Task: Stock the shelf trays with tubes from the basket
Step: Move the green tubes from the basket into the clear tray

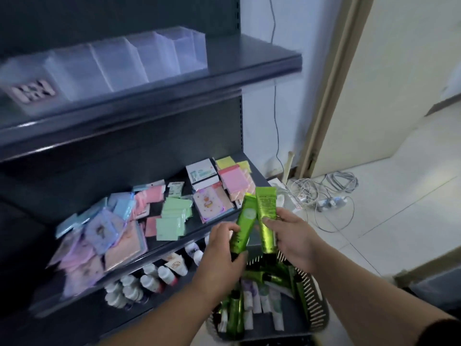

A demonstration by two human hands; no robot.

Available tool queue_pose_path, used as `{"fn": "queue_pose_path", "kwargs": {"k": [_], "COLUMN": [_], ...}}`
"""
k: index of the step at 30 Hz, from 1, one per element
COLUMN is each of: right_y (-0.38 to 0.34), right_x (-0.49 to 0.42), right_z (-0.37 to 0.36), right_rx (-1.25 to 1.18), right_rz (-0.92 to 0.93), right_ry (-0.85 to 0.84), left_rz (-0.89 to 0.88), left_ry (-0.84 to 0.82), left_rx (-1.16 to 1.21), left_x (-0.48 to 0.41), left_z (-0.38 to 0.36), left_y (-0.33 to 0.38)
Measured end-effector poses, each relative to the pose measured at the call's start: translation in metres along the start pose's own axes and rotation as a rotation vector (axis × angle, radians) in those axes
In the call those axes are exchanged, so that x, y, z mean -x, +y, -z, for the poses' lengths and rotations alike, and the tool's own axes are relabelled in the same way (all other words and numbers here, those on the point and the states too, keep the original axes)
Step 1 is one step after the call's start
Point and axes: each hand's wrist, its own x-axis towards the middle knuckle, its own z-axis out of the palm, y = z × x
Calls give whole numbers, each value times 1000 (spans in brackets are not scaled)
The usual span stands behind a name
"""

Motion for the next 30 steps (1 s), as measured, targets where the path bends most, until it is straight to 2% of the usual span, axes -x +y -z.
{"fn": "queue_pose_path", "kwargs": {"k": [3, 8, 14, 22, 30], "right_y": [-31, -71, -95, -105, -102], "right_x": [14, 38, 68, 117, 139], "right_z": [-25, -70, -141, -291, -420], "right_rx": [99, 274, 376, 631, 640], "right_rz": [50, 143, 243, 443, 537], "right_ry": [-80, -154, -130, -104, -97], "left_rz": [41, 100, 109, 59, 86], "left_ry": [90, 147, 269, 512, 659], "left_rx": [58, 84, 103, 183, 306], "left_x": [4, 20, 57, 119, 174], "left_z": [32, 88, 159, 288, 410], "left_y": [23, 46, 47, 15, -33]}}
